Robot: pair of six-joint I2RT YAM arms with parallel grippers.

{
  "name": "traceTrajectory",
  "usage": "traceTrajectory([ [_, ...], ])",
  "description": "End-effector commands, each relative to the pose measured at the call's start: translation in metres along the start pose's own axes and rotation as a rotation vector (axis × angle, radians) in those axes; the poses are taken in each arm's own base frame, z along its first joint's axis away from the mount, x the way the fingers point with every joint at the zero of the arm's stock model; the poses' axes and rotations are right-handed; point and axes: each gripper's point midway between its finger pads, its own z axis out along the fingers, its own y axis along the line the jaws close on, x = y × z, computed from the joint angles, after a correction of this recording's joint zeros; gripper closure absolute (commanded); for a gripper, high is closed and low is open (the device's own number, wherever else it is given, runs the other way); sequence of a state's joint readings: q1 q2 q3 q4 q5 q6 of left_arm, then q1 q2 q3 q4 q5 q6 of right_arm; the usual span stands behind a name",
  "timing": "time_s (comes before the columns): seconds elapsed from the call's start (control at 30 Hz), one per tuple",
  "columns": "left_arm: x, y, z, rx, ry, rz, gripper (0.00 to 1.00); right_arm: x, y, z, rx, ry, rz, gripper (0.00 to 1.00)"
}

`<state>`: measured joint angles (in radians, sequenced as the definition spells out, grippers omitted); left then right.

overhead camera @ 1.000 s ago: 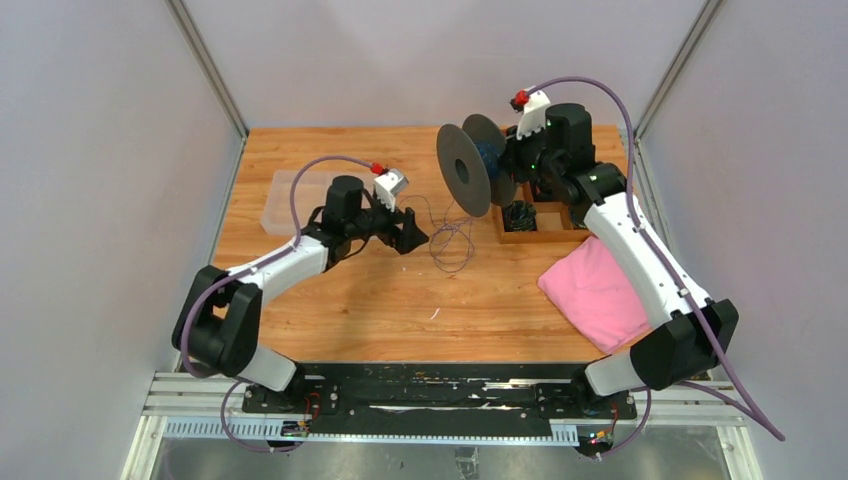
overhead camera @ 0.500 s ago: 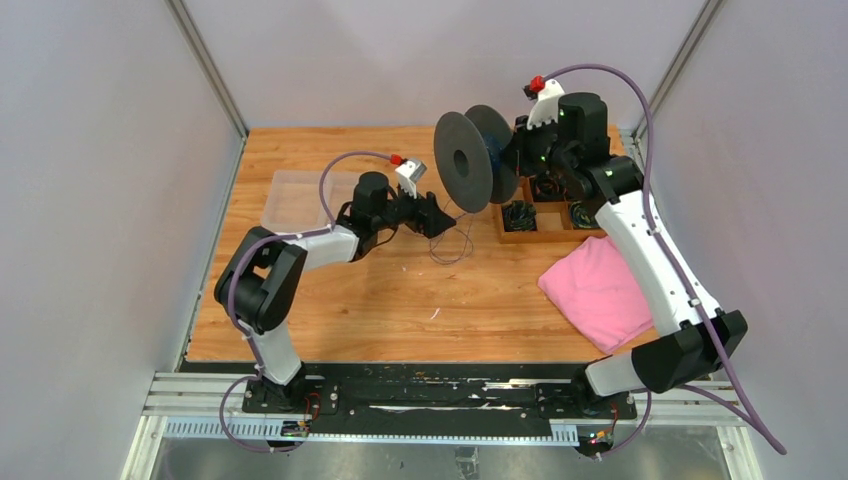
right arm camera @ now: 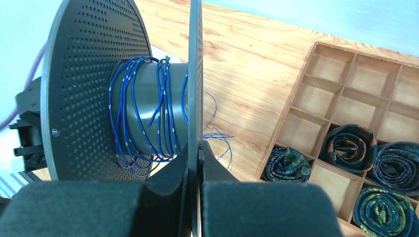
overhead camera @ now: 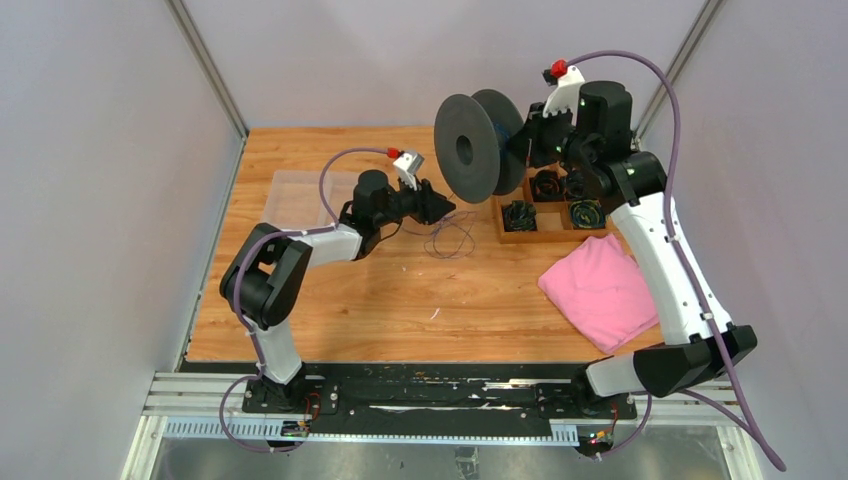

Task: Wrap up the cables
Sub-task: Wrap the cable around the cable reel.

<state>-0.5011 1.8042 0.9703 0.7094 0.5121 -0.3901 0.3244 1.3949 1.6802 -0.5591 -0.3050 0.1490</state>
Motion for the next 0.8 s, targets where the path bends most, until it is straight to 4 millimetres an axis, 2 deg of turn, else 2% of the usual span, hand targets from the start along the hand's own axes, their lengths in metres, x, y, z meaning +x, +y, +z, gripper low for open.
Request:
traceTrajectory([
  [0.0, -0.021, -0.008, 0.008, 0.034, -0.065, 0.037, 0.59, -0.049, 0.017, -0.033, -0.049, -0.151, 0.004, 0.99],
  [0.07, -0.023, -0.010, 0.009, 0.045, -0.066, 0.036, 0.63, -0.054, 0.017, -0.037, -0.046, -0.161, 0.002, 0.99],
  [0.33, -0.016, -0.013, 0.011, 0.066, -0.050, 0.062, 0.70, -0.057, 0.016, -0.038, -0.044, -0.170, 0.014, 0.99],
  [0.43, -0.013, -0.020, 0.015, 0.090, -0.042, 0.074, 0.77, -0.057, 0.016, -0.038, -0.044, -0.168, 0.020, 0.99],
  [0.5, -0.012, -0.024, 0.017, 0.101, -0.039, 0.078, 0.78, -0.058, 0.017, -0.038, -0.048, -0.169, 0.023, 0.99],
  [0.6, -0.011, -0.027, 0.020, 0.111, -0.035, 0.079, 0.71, -0.058, 0.017, -0.039, -0.052, -0.169, 0.028, 0.99],
  [0.77, -0.011, -0.020, 0.027, 0.085, -0.047, 0.080, 0.54, -0.057, 0.020, -0.040, -0.064, -0.165, 0.044, 0.99],
])
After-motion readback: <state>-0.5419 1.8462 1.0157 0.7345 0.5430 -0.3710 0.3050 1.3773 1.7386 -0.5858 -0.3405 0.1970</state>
